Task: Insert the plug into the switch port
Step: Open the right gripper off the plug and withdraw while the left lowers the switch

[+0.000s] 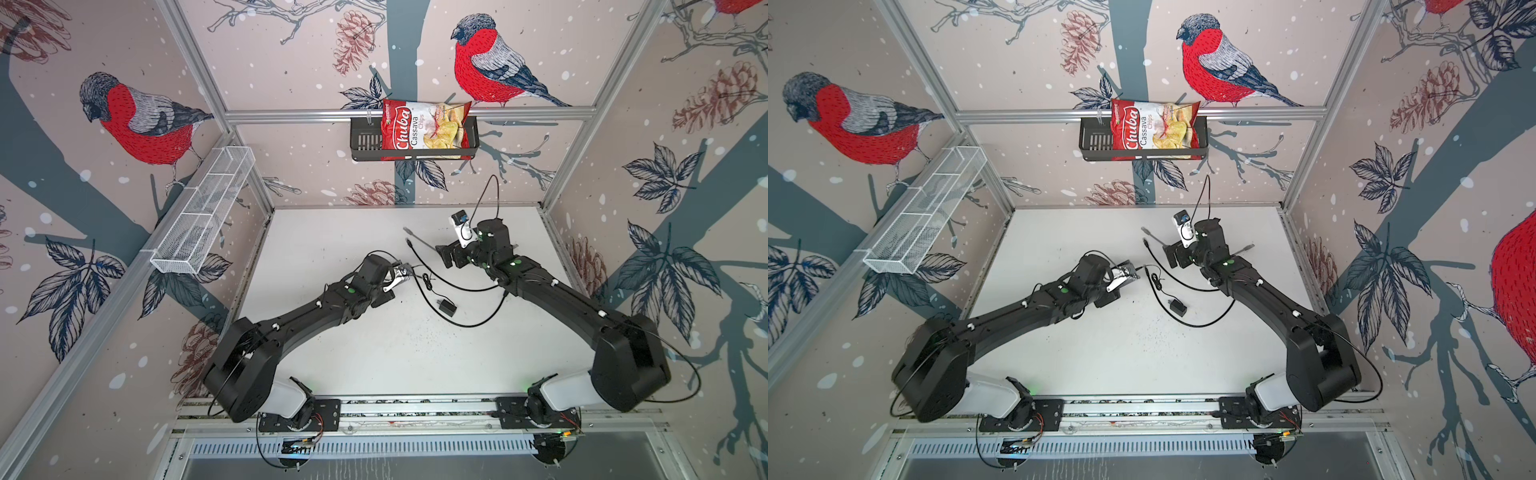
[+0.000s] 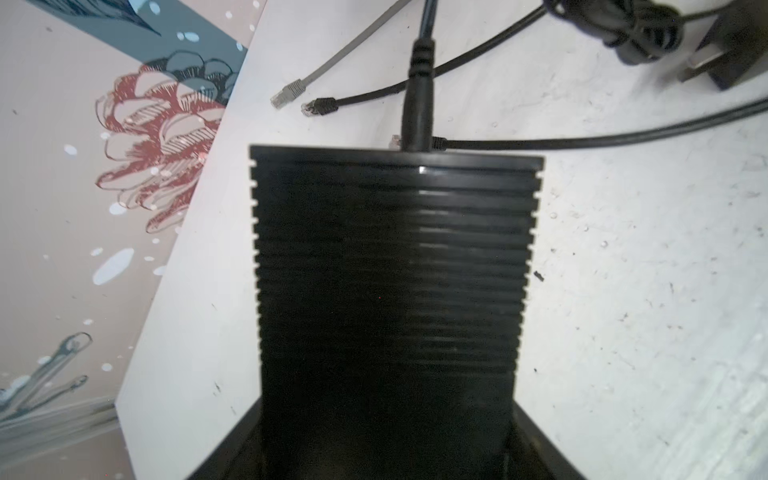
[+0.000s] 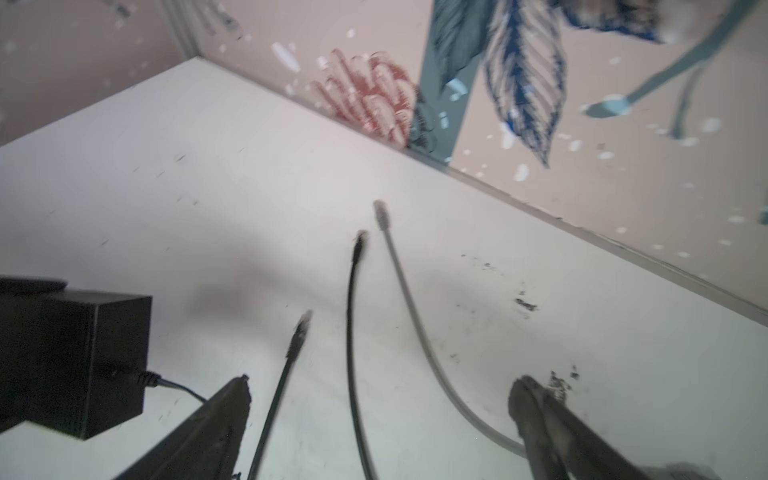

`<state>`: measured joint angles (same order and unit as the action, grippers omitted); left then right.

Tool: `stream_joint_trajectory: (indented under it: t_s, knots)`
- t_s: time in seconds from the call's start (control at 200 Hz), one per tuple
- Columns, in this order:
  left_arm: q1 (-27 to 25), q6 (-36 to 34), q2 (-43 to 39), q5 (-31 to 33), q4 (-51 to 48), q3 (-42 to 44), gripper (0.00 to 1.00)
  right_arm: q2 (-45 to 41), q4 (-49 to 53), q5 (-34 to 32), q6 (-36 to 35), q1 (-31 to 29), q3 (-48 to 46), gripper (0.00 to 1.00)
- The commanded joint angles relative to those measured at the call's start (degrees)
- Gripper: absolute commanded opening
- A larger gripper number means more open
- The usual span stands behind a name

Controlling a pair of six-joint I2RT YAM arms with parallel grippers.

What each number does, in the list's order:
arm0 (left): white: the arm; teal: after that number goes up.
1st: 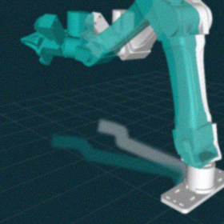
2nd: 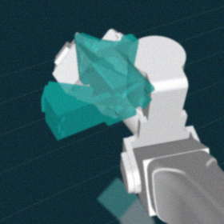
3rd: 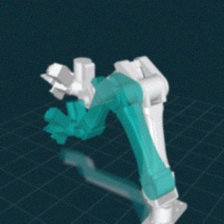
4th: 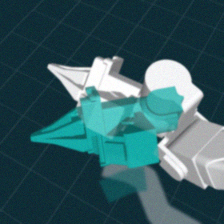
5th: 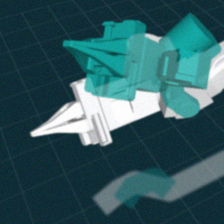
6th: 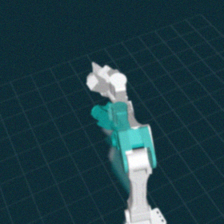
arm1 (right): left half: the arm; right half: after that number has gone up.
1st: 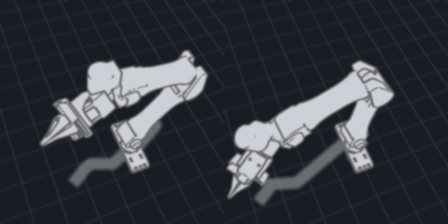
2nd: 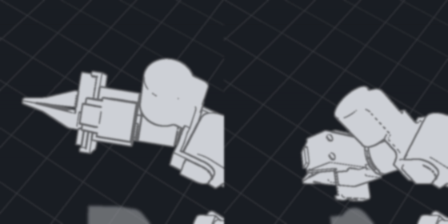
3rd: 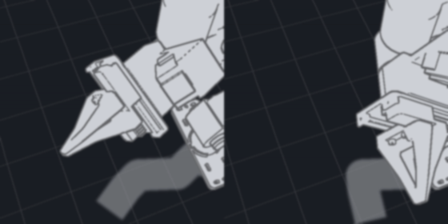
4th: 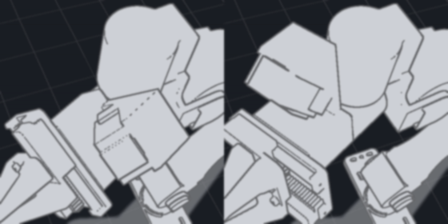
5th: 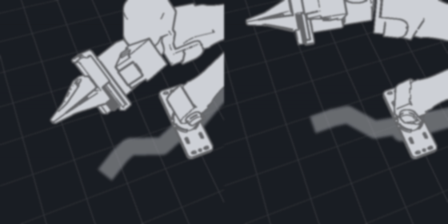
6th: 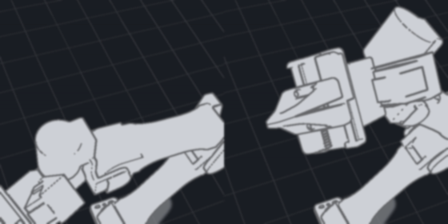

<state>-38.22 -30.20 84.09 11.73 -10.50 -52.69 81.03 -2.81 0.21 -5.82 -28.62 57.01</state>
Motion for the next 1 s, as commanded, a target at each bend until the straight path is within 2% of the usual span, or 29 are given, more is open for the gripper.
stream_joint_trajectory:
  t_s: [0.0, 0.145, 0.385, 0.485, 0.75, 0.855, 0.996]
  knots:
    - [0.3, 10.0, 3.0, -2.1, -7.9, -3.4, 0.58, -3.3, -11.0, -11.8, 9.9, 0.8, -4.1, 0.99]
    - [0.4, 14.0, 6.0, -4.1, -10.0, -4.2, 0.58, -5.3, -11.1, -5.6, 17.9, 3.9, -7.8, 0.99]
    - [0.9, 21.8, 11.2, -4.6, -14.5, -6.5, 0.58, -3.2, -5.1, -4.2, 15.3, 1.5, -7.9, 0.99]
    - [1.4, 24.3, 12.9, -5.0, -15.7, -7.0, 0.58, -1.1, -1.8, -1.3, 15.6, 1.3, -7.2, 1.00]
    - [5.1, 29.8, 15.1, -6.0, -15.0, -7.7, 0.58, 1.7, -0.5, 2.8, 17.0, -0.3, -9.1, 0.86]
    - [5.2, 30.5, 16.1, -6.5, -13.8, -8.0, 0.59, 2.5, -1.0, 4.0, 17.5, -1.0, -10.2, 0.83]
    - [5.2, 31.3, 18.4, -6.5, -13.5, -9.2, 0.59, 4.4, -0.1, 5.5, 17.7, -2.1, -10.7, 0.73]
